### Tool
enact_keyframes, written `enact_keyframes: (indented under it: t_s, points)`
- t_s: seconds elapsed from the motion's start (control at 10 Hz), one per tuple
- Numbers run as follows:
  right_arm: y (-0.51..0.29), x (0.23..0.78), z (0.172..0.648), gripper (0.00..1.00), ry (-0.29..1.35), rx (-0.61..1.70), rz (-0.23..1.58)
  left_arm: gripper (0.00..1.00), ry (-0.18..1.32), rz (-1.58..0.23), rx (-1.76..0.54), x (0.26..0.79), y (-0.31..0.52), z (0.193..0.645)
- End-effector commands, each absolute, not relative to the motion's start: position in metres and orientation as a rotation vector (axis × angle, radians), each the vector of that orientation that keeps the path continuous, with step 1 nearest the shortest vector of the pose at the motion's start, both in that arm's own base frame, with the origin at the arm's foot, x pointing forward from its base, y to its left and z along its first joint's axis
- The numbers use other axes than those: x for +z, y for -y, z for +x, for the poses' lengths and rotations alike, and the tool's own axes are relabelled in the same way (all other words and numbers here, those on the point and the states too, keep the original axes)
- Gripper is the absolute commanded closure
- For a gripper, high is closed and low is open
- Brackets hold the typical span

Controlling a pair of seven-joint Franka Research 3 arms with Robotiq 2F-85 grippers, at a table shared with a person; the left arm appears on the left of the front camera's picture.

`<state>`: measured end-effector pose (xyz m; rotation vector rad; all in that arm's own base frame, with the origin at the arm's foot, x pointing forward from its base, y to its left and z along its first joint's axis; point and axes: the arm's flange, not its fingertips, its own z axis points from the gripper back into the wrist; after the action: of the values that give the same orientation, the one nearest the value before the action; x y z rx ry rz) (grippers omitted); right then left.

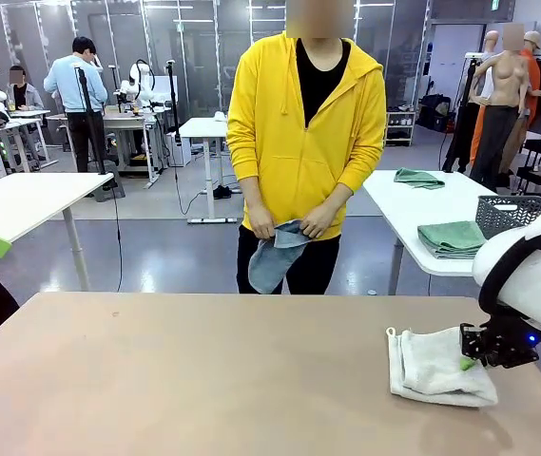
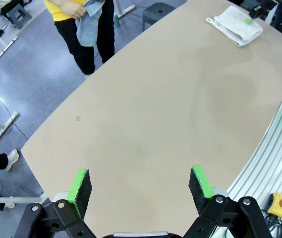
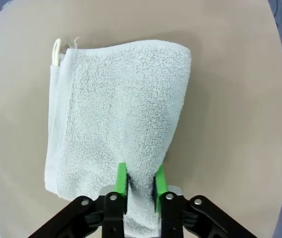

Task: Fold the towels and place them in the basket.
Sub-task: Place the folded Towel with hook on the right side of the table.

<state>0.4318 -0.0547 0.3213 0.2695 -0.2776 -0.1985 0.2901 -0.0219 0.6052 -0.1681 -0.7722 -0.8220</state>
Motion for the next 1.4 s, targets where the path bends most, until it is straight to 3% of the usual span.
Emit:
enact_keyframes:
  t_s: [0.0,0.2,0.3,0.5,0.8,1.3]
  points:
    - [0.046,0.326,0.406,0.0,0.274,-0.212,0.257,0.0,0.768,-0.156,-0.821,0.605,0.022,0.291]
    - [0.046,0.349,0.397,0.0,0.319,-0.215,0.243,0.0,0.768,-0.156,-0.821,0.605,0.022,0.291]
    - [0.046,0.367,0.393,0.14,0.339,-0.217,0.208,0.0,0.768,-0.156,-0.821,0.605,0.022,0.291]
    - [0.033,0.404,0.382,0.0,0.439,-0.154,0.203,0.0,0.768,-0.156,-0.821,0.605,0.022,0.291]
    - [-0.015,0.479,0.369,0.0,0.561,0.064,0.17,0.0,0.768,-0.156,-0.821,0.605,0.022,0.291]
    - [-0.076,0.577,0.338,0.0,0.44,0.338,0.012,0.0,0.768,-0.156,-0.821,0.605,0.022,0.291]
